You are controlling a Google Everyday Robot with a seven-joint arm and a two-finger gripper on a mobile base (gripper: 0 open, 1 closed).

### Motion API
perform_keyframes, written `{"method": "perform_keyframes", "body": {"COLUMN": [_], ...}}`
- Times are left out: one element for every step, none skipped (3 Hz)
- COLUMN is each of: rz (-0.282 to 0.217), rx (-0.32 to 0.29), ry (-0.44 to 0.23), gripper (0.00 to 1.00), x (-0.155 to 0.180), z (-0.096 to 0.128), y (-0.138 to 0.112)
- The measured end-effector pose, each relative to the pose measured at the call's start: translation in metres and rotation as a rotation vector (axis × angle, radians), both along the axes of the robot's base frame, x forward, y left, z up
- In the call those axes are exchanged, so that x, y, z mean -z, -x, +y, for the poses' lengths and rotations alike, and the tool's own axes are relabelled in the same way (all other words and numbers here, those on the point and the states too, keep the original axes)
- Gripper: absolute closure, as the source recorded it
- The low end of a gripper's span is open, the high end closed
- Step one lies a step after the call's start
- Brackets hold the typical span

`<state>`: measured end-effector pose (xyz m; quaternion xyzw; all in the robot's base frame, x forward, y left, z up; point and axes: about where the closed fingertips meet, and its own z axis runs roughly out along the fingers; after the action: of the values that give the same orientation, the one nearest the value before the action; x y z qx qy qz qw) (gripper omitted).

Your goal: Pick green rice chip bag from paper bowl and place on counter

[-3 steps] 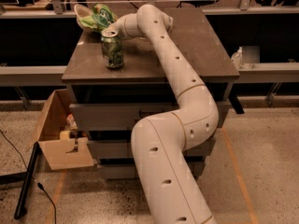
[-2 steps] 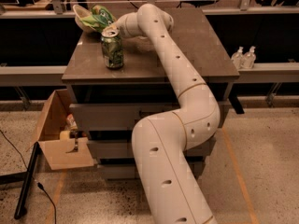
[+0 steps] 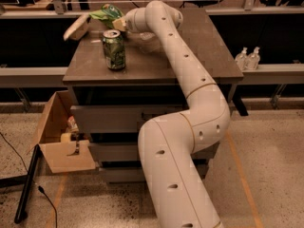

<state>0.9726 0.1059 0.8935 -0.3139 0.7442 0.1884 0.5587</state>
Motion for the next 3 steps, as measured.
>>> {"method": "perform_keyframes", "body": {"rz": [-0.037,-0.05,-0.009], "rx": [0.062,0.091,0.082], "ry": [-0.008,-0.008,0.001], "gripper": [1.0,1.0,1.0], "x": [-0.021,-0.042,-0.052], "z": [-0.032,-0.069,-0.109], "y": [-0.006,-0.001,0.018]}}
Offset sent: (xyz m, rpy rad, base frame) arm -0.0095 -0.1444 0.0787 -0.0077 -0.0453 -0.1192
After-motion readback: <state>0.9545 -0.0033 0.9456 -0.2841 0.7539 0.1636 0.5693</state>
